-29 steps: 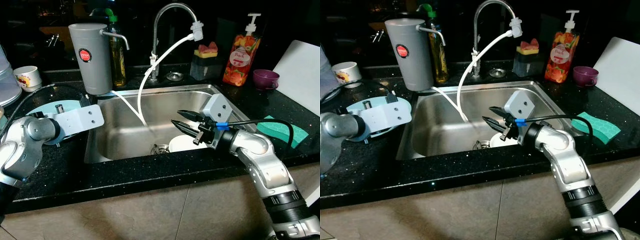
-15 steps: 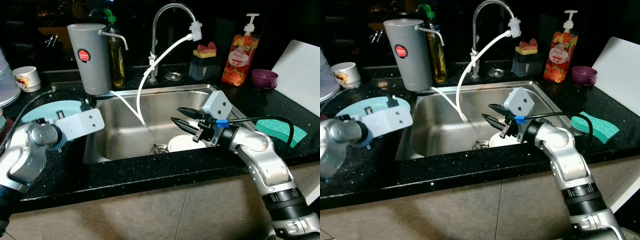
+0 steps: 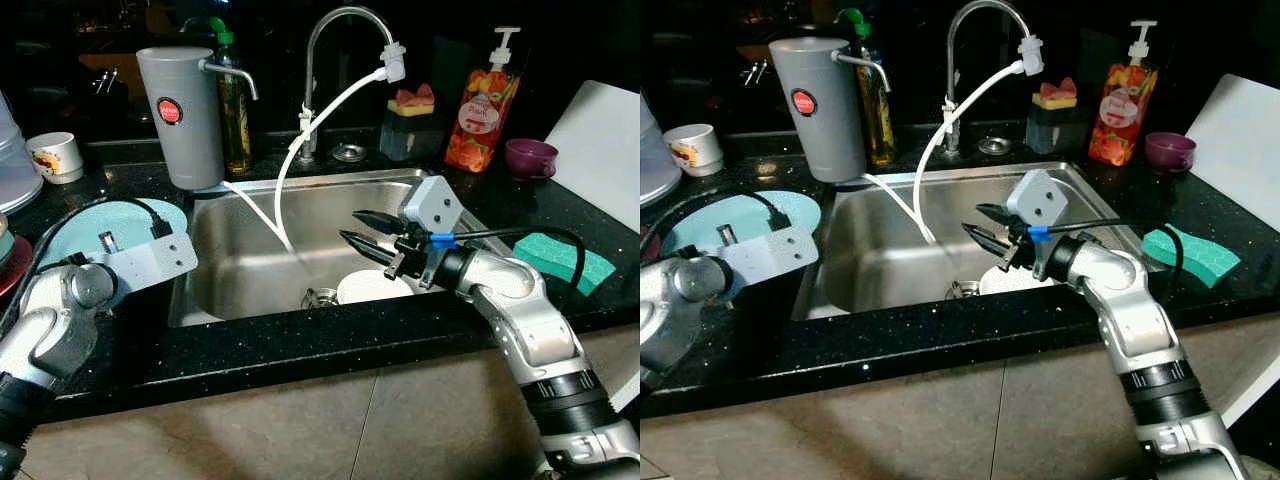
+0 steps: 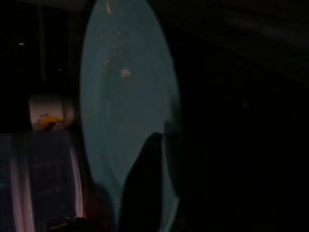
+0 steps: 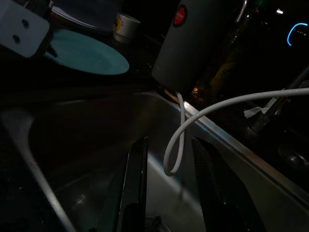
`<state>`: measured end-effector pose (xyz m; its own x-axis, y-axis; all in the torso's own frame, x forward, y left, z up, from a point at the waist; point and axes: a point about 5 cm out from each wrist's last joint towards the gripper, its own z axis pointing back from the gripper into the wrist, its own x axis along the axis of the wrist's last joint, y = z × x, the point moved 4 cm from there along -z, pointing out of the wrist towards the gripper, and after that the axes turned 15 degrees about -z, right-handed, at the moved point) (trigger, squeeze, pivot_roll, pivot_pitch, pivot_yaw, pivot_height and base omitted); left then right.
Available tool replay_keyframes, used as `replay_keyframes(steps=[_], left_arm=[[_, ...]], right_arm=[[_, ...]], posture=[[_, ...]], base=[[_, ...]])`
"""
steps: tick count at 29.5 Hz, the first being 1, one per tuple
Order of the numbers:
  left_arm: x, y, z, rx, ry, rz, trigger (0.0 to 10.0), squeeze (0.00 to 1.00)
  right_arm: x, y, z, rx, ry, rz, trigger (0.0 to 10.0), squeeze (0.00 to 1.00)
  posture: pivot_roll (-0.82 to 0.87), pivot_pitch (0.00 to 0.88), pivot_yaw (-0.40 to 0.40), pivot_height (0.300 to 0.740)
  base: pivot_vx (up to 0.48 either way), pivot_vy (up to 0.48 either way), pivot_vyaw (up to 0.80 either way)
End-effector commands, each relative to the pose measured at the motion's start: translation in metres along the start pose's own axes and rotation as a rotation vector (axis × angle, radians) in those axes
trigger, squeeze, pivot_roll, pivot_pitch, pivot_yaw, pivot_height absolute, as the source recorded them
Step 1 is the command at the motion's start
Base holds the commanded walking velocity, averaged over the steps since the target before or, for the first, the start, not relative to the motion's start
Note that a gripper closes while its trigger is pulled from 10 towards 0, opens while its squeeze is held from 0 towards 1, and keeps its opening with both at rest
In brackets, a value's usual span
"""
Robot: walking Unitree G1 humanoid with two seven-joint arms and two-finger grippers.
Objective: Kitchen organization
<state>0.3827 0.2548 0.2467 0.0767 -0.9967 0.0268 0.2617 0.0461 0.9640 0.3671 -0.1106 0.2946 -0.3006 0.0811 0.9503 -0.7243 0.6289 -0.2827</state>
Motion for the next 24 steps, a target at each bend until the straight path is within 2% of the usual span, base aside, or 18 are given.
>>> replay_keyframes(steps=[1,7,9,10,11,12,13,16,17,20,23,24], left_arm=[[0.0,-0.011,-0.003,-0.033,0.007,-0.015,0.0,0.0],[0.006,-0.006,-0.003,0.004,-0.011,-0.026,0.0,0.0],[0.018,0.006,-0.004,0.087,-0.056,-0.041,0.0,0.0],[0.027,0.016,-0.004,0.157,-0.089,-0.073,10.0,0.0],[0.033,0.024,-0.003,0.212,-0.115,-0.1,10.0,0.0],[0.033,0.024,-0.003,0.212,-0.115,-0.1,10.0,0.0],[0.045,0.037,-0.001,0.304,-0.146,-0.136,10.0,0.0],[0.053,0.045,0.001,0.368,-0.17,-0.154,10.0,0.0],[0.053,0.045,0.001,0.368,-0.17,-0.154,10.0,0.0],[0.072,0.052,0.008,0.449,-0.23,-0.178,10.0,0.0],[0.094,0.048,0.015,0.479,-0.331,-0.205,10.0,0.0],[0.094,0.048,0.015,0.479,-0.331,-0.205,10.0,0.0]], right_arm=[[0.005,-0.001,-0.001,0.001,-0.02,0.002,10.0,0.0],[0.008,-0.004,-0.004,-0.014,-0.03,0.004,10.0,0.0],[0.009,-0.006,-0.005,-0.024,-0.033,0.004,10.0,0.0],[0.009,-0.008,-0.006,-0.031,-0.032,0.003,10.0,0.0],[0.008,-0.008,-0.007,-0.037,-0.031,0.003,10.0,0.0],[0.008,-0.008,-0.007,-0.037,-0.031,0.003,10.0,0.0],[0.008,-0.012,-0.009,-0.059,-0.032,-0.004,10.0,0.0],[0.009,-0.017,-0.011,-0.087,-0.041,-0.021,10.0,0.0],[0.009,-0.017,-0.011,-0.087,-0.041,-0.021,10.0,0.0],[0.012,-0.025,-0.012,-0.134,-0.071,-0.078,10.0,0.0],[0.015,-0.033,-0.011,-0.163,-0.104,-0.177,10.0,0.0],[0.015,-0.033,-0.011,-0.163,-0.104,-0.177,10.0,0.0]], posture=[[0.16,0.131,-0.006,0.74],[0.16,0.131,-0.012,0.74],[0.16,0.132,-0.016,0.74],[0.16,0.132,-0.019,0.74],[0.16,0.132,-0.019,0.74],[0.16,0.132,-0.019,0.74],[0.15,0.131,-0.02,0.74],[0.15,0.129,-0.021,0.74],[0.15,0.129,-0.021,0.74],[0.15,0.129,-0.023,0.74],[0.15,0.128,-0.024,0.74],[0.15,0.128,-0.024,0.74]], base=[[0.0,0.0,0.0],[0.0,0.0,0.0],[0.0,0.0,0.0],[0.0,0.0,0.0],[0.0,0.0,0.0],[0.0,0.0,0.0],[0.0,0.0,0.0],[0.0,0.0,0.0],[0.0,0.0,0.0],[0.0,0.0,0.0],[0.0,0.0,0.0],[0.0,0.0,0.0]])
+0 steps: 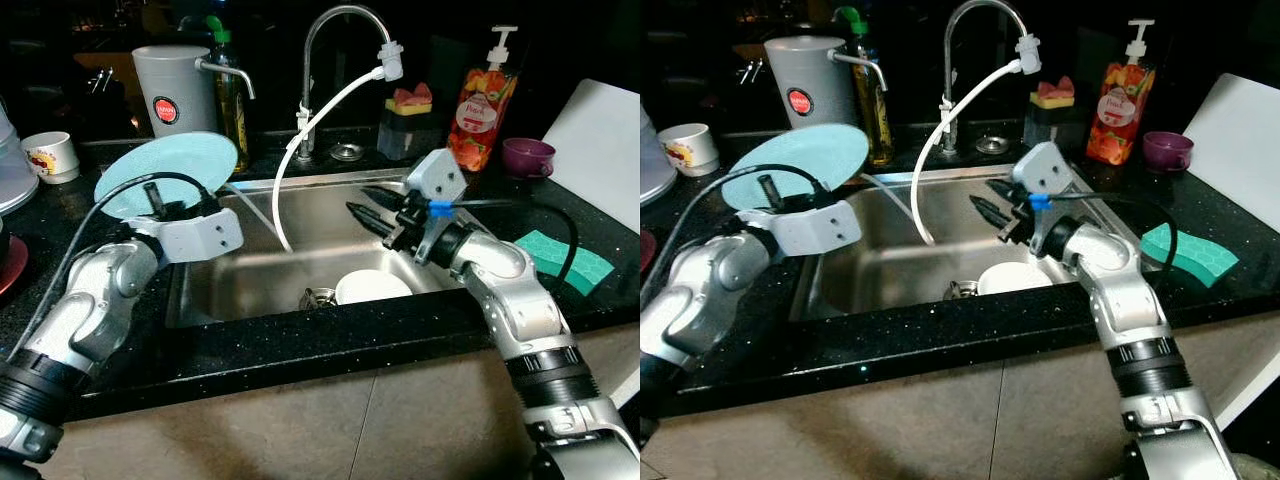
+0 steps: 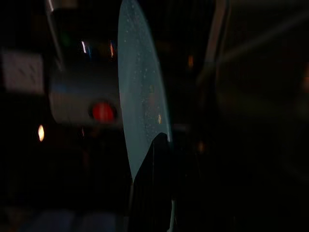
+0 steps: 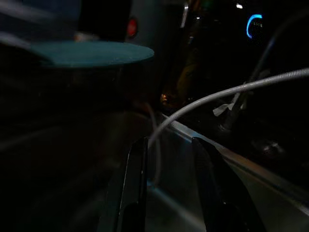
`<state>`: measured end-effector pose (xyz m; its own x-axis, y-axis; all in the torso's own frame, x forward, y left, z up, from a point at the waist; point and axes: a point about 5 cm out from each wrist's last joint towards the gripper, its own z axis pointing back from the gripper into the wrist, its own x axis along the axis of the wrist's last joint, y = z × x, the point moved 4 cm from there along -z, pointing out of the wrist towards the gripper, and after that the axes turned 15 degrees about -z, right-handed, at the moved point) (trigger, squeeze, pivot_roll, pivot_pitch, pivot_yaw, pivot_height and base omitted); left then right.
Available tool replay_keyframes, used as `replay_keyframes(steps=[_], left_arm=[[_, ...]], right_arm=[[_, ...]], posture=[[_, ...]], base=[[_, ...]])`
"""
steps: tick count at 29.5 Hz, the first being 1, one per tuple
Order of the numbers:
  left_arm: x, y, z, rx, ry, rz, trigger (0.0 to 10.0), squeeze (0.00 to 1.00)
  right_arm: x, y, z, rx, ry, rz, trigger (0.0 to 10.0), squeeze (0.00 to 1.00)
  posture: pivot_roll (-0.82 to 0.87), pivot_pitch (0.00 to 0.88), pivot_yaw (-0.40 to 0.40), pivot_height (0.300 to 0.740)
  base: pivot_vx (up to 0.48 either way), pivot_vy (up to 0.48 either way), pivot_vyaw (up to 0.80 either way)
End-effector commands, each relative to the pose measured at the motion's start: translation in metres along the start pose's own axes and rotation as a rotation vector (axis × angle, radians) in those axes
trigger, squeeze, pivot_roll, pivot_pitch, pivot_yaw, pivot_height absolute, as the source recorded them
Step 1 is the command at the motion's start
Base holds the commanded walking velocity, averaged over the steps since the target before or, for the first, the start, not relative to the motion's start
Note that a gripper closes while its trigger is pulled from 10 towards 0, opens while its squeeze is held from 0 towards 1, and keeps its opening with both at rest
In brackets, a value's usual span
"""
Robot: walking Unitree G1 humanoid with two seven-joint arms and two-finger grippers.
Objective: Kitchen organization
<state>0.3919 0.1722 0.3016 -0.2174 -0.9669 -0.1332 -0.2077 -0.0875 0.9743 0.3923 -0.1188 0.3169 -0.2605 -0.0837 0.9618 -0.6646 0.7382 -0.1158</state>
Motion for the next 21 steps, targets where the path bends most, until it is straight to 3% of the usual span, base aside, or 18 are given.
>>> replay_keyframes(steps=[1,3,5,6,8,9,10,12,13,16,17,18,21], left_arm=[[0.017,0.0,0.002,0.031,-0.077,-0.033,10.0,0.0],[0.029,0.0,0.003,0.054,-0.141,-0.043,10.0,0.0],[0.029,0.0,0.003,0.054,-0.141,-0.043,10.0,0.0],[0.042,0.004,0.005,0.111,-0.203,-0.064,10.0,0.0],[0.042,0.004,0.005,0.111,-0.203,-0.064,10.0,0.0],[0.049,0.007,0.006,0.143,-0.233,-0.069,10.0,0.0],[0.049,0.007,0.006,0.143,-0.233,-0.069,10.0,0.0],[0.064,0.01,0.01,0.201,-0.3,-0.081,10.0,0.0],[0.064,0.01,0.01,0.201,-0.3,-0.081,10.0,0.0],[0.081,0.011,0.013,0.266,-0.366,-0.092,10.0,0.0],[0.081,0.011,0.013,0.266,-0.366,-0.092,10.0,0.0],[0.089,0.009,0.015,0.281,-0.402,-0.085,10.0,0.0],[0.093,0.007,0.016,0.282,-0.421,-0.082,10.0,0.0]], right_arm=[[0.003,-0.006,0.001,-0.018,-0.018,-0.089,10.0,0.0],[0.004,-0.01,0.002,-0.02,-0.034,-0.217,10.0,0.0],[0.004,-0.01,0.002,-0.02,-0.034,-0.217,10.0,0.0],[0.004,-0.013,0.001,-0.015,-0.034,-0.348,10.0,0.0],[0.004,-0.013,0.001,-0.015,-0.034,-0.348,10.0,0.0],[0.003,-0.012,0.0,-0.003,-0.029,-0.424,10.0,0.0],[0.003,-0.012,0.0,-0.003,-0.029,-0.424,10.0,0.0],[0.004,-0.009,-0.002,0.01,-0.047,-0.571,10.0,0.0],[0.004,-0.009,-0.002,0.01,-0.047,-0.571,10.0,0.0],[0.008,-0.006,-0.008,0.033,-0.078,-0.766,10.0,0.0],[0.008,-0.006,-0.008,0.033,-0.078,-0.766,10.0,0.0],[0.007,-0.003,-0.01,0.036,-0.083,-0.854,10.0,0.0],[0.007,-0.002,-0.011,0.037,-0.082,-0.884,10.0,0.0]], posture=[[0.15,0.128,-0.024,0.74],[0.15,0.128,-0.024,0.74],[0.15,0.128,-0.024,0.74],[0.15,0.128,-0.024,0.74],[0.15,0.128,-0.024,0.74],[0.15,0.128,-0.024,0.74],[0.15,0.128,-0.024,0.74],[0.14,0.118,-0.026,0.74],[0.14,0.118,-0.026,0.74],[0.14,0.114,-0.03,0.74],[0.14,0.114,-0.03,0.74],[0.14,0.114,-0.03,0.74],[0.14,0.108,-0.034,0.74]], base=[[0.0,0.0,0.0],[0.0,0.0,0.0],[0.0,0.0,0.0],[0.0,0.0,0.0],[0.0,0.0,0.0],[0.0,0.0,0.0],[0.0,0.0,0.0],[0.0,0.0,0.0],[0.0,0.0,0.0],[0.0,0.0,0.0],[0.0,0.0,0.0],[0.0,0.0,0.0],[0.0,0.0,0.0]])
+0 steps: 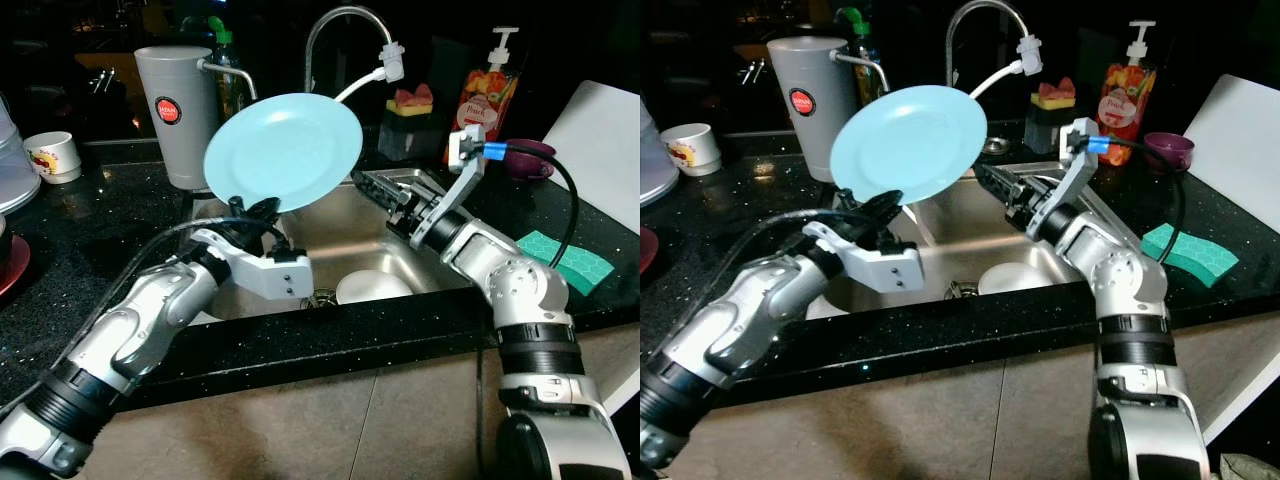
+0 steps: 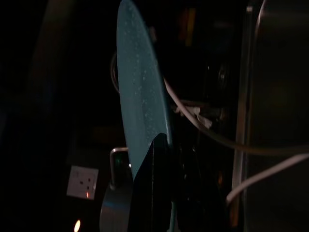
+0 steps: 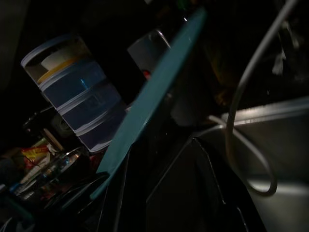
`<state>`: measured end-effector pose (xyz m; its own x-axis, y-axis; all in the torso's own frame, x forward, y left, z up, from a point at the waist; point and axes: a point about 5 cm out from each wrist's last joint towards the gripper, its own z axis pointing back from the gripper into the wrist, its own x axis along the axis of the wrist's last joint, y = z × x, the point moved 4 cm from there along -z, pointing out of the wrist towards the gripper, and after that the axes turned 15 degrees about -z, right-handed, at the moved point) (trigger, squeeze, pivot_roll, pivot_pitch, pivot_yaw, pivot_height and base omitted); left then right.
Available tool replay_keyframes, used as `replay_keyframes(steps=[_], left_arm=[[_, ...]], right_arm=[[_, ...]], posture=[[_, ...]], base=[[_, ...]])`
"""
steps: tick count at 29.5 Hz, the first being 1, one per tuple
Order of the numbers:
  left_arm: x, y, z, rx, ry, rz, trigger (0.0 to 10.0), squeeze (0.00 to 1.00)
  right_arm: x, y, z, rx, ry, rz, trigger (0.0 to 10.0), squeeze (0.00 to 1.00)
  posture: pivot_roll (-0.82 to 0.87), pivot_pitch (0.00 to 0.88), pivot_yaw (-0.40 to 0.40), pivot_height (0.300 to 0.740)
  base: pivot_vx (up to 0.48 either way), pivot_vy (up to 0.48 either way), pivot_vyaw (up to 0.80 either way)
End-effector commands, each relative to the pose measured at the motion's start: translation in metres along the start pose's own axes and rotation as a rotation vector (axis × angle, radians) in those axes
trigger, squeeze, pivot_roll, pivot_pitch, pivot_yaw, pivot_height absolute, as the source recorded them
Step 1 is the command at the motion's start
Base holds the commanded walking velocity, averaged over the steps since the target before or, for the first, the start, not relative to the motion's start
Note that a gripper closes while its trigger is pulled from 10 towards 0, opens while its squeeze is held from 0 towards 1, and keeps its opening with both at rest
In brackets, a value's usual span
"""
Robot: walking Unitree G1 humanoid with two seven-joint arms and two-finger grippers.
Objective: Kitchen organization
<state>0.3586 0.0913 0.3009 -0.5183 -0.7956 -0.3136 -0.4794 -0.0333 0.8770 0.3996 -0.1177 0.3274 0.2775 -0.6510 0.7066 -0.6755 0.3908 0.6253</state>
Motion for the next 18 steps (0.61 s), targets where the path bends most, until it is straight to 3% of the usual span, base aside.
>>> replay_keyframes(steps=[1,5,8,14,15,18], left_arm=[[0.009,-0.005,0.002,-0.003,-0.034,0.0,10.0,0.0],[0.018,-0.007,0.0,0.021,-0.08,0.003,10.0,0.0],[0.016,-0.006,-0.001,0.035,-0.072,0.001,10.0,0.0],[-0.002,0.004,-0.005,0.089,-0.008,-0.026,10.0,0.0],[-0.013,0.008,-0.006,0.111,0.035,-0.046,10.0,0.0],[-0.018,0.007,-0.006,0.104,0.049,-0.058,10.0,0.0]], right_arm=[[-0.003,0.001,-0.002,0.008,0.007,-0.041,10.0,0.0],[-0.003,0.008,-0.005,0.03,-0.011,-0.132,10.0,0.0],[-0.002,0.011,-0.005,0.041,-0.016,-0.151,10.0,0.0],[-0.003,0.015,-0.002,0.054,-0.011,-0.177,10.0,0.0],[-0.004,0.013,0.0,0.046,-0.013,-0.188,10.0,0.0],[-0.005,0.012,0.001,0.044,-0.015,-0.192,10.0,0.0]], posture=[[0.14,0.108,-0.034,0.74],[0.14,0.103,-0.03,0.74],[0.14,0.103,-0.029,0.74],[0.14,0.103,-0.028,0.74],[0.14,0.103,-0.028,0.74],[0.14,0.103,-0.028,0.74]], base=[[0.0,0.0,0.0],[0.0,0.0,0.0],[0.0,0.0,0.0],[0.0,0.0,0.0],[0.0,0.0,0.0],[0.0,0.0,0.0]])
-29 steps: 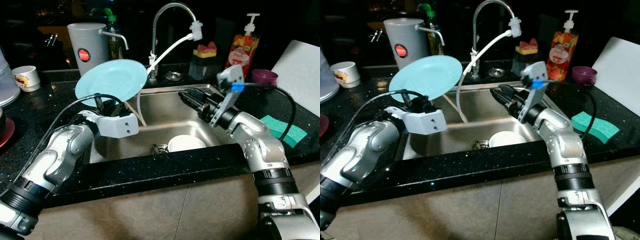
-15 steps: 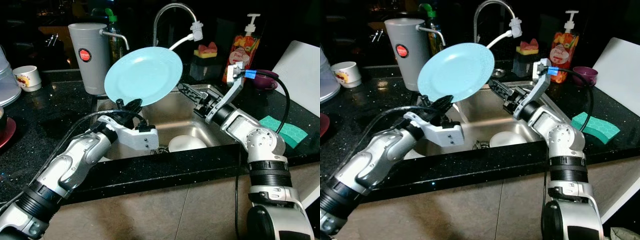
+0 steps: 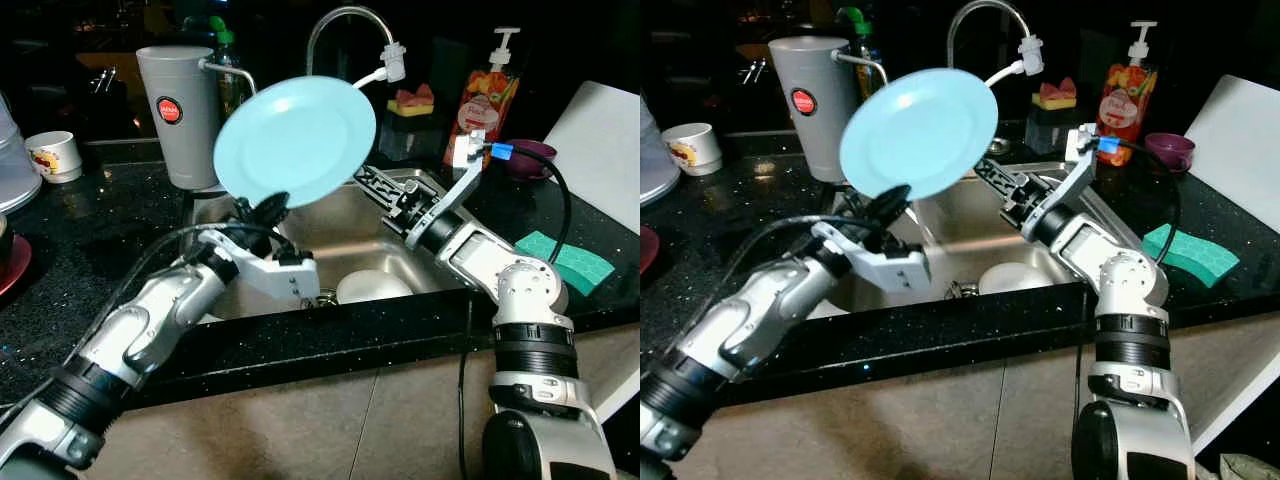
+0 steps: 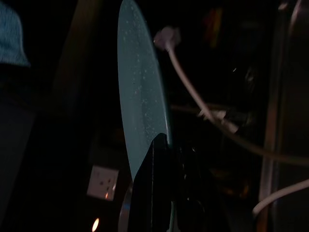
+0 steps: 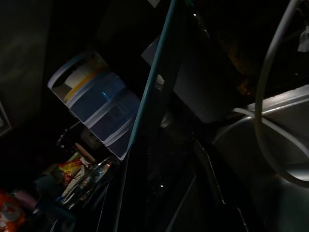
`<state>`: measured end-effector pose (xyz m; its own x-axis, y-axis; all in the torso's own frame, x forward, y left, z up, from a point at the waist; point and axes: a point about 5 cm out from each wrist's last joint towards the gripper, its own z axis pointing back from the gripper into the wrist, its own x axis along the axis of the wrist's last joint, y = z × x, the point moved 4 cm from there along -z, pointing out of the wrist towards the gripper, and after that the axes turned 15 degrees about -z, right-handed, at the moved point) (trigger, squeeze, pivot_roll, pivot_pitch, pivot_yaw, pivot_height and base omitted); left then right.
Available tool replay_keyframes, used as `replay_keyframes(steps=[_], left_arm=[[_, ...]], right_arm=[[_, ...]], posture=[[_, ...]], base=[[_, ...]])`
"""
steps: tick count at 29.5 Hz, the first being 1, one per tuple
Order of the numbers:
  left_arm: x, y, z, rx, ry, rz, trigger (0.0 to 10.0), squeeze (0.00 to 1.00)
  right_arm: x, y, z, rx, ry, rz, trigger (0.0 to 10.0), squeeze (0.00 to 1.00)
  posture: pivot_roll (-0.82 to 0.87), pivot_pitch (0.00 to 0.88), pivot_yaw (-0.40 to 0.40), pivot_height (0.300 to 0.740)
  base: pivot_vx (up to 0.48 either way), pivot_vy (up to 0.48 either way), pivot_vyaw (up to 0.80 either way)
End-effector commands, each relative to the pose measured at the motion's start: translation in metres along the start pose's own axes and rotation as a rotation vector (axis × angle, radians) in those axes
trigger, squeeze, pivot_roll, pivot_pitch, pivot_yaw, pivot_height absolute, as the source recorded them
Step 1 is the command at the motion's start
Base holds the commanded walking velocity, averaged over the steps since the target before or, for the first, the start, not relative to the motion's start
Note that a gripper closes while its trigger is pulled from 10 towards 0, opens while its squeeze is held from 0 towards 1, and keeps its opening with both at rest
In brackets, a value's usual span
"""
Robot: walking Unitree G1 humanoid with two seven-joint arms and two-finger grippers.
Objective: Kitchen organization
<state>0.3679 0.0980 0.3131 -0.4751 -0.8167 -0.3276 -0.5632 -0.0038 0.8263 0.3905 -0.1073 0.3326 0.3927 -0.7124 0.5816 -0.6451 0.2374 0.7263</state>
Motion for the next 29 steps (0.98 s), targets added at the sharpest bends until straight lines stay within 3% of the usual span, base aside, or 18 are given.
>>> replay_keyframes(steps=[1,21,29], left_arm=[[-0.004,0.0,0.001,0.005,0.01,-0.023,10.0,0.0],[0.019,-0.009,0.001,-0.006,-0.059,0.025,10.0,0.0],[0.001,-0.007,0.0,-0.002,-0.01,-0.005,10.0,0.0]], right_arm=[[0.001,-0.001,0.004,-0.002,-0.009,-0.011,10.0,0.0],[0.0,0.004,-0.001,-0.004,-0.002,-0.011,10.0,0.0],[0.001,0.0,0.003,-0.023,-0.005,0.002,10.0,0.0]], posture=[[0.14,0.103,-0.028,0.74],[0.14,0.109,-0.029,0.74],[0.14,0.113,-0.03,0.74]], base=[[0.0,0.0,0.0],[0.0,0.0,0.0],[0.0,0.0,0.0]])
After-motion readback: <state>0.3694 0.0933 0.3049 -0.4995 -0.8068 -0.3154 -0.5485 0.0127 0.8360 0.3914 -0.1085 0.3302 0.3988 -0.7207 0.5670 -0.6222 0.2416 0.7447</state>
